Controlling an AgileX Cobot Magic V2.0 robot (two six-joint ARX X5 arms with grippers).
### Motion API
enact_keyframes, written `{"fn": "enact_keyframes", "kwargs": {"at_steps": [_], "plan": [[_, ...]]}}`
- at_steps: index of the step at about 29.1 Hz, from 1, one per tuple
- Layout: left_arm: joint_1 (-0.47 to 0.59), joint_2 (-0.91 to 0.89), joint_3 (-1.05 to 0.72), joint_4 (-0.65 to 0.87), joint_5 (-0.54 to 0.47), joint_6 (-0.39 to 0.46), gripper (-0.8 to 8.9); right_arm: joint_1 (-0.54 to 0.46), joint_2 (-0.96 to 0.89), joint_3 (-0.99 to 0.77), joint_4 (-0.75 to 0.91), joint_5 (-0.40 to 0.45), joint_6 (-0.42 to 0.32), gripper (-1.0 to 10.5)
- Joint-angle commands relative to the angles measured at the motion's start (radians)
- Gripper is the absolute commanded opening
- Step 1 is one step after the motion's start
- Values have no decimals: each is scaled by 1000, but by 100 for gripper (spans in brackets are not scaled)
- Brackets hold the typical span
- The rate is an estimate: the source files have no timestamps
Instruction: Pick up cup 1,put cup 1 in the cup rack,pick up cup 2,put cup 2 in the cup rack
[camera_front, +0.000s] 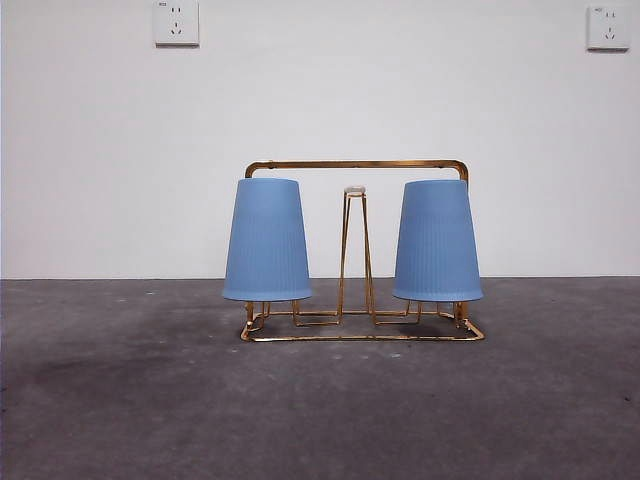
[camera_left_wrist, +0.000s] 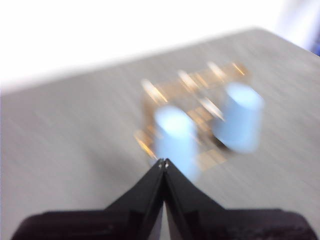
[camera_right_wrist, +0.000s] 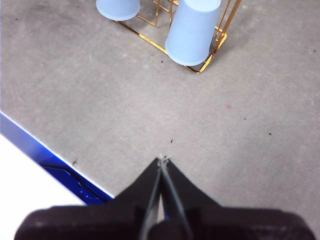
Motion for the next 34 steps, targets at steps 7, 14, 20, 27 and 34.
{"fn": "enact_keyframes", "kwargs": {"at_steps": [7, 14, 20, 27, 34], "plan": [[563, -241, -218, 313, 406, 394, -4, -1, 1, -7, -11, 4, 11, 2], [745, -393, -490, 352, 406, 377, -4, -1, 1, -7, -11, 4, 11, 2], [789, -518, -726, 409, 406, 337, -4, -1, 1, -7, -11, 4, 10, 2], [788, -667, -941, 444, 405, 254, -4, -1, 1, -7, -11, 4, 11, 2], [788, -671, -1007, 485, 401, 183, -4, -1, 1, -7, -10, 4, 11, 2]]}}
